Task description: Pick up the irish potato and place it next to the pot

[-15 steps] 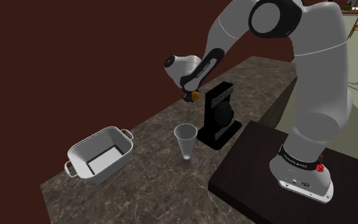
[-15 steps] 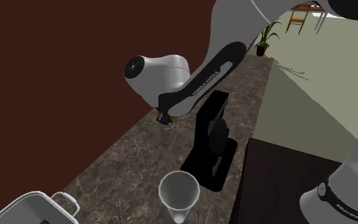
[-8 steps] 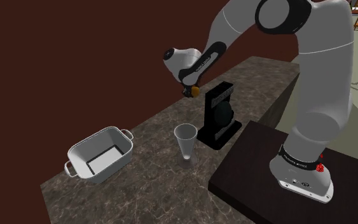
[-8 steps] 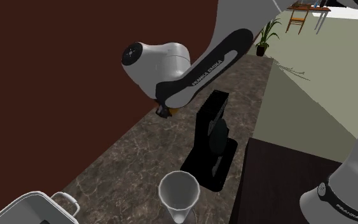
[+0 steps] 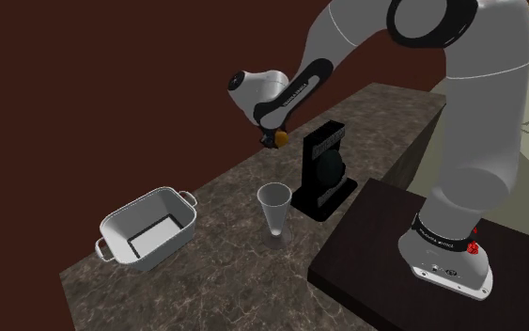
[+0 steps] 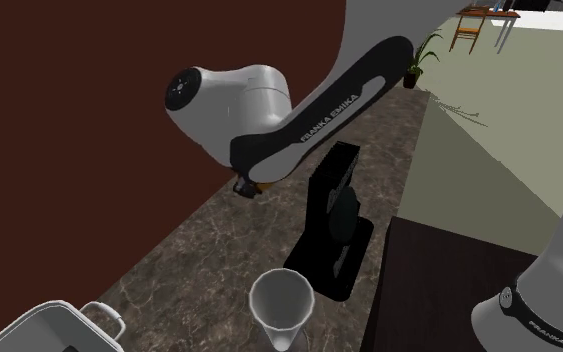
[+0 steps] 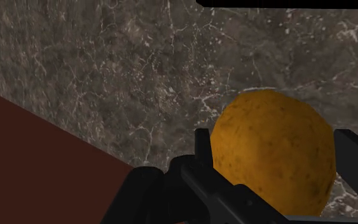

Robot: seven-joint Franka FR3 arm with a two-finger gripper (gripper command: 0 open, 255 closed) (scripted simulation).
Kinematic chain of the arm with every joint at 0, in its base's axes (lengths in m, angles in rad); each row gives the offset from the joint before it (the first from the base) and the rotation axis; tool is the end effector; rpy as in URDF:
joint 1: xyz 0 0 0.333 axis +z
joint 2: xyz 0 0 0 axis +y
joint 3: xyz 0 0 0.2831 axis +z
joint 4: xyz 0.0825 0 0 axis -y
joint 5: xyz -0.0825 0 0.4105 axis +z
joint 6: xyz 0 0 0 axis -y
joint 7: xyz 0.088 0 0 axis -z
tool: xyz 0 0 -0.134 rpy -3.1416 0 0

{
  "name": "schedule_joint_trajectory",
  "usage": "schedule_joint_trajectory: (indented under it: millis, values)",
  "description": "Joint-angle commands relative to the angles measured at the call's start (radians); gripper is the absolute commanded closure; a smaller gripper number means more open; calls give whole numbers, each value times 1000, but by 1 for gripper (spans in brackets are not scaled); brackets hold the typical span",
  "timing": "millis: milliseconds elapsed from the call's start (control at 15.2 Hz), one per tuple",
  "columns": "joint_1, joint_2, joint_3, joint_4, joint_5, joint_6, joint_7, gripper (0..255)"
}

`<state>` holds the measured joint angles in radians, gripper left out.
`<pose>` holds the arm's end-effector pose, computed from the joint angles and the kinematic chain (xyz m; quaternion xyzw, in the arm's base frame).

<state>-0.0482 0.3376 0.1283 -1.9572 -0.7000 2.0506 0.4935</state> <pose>0.6010 -0.0021 0.2247 0.9586 -0.0040 -0.0312 0.2831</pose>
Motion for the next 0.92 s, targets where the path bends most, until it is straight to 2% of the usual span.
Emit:
schedule_joint_trajectory:
  millis: [0,462,858]
  values:
    - [27,-2,18,-1,11,-24,33,255]
    - [130,16,85,34,53,-120,146,255]
    - [222,66,136,112,88,-210,238,255]
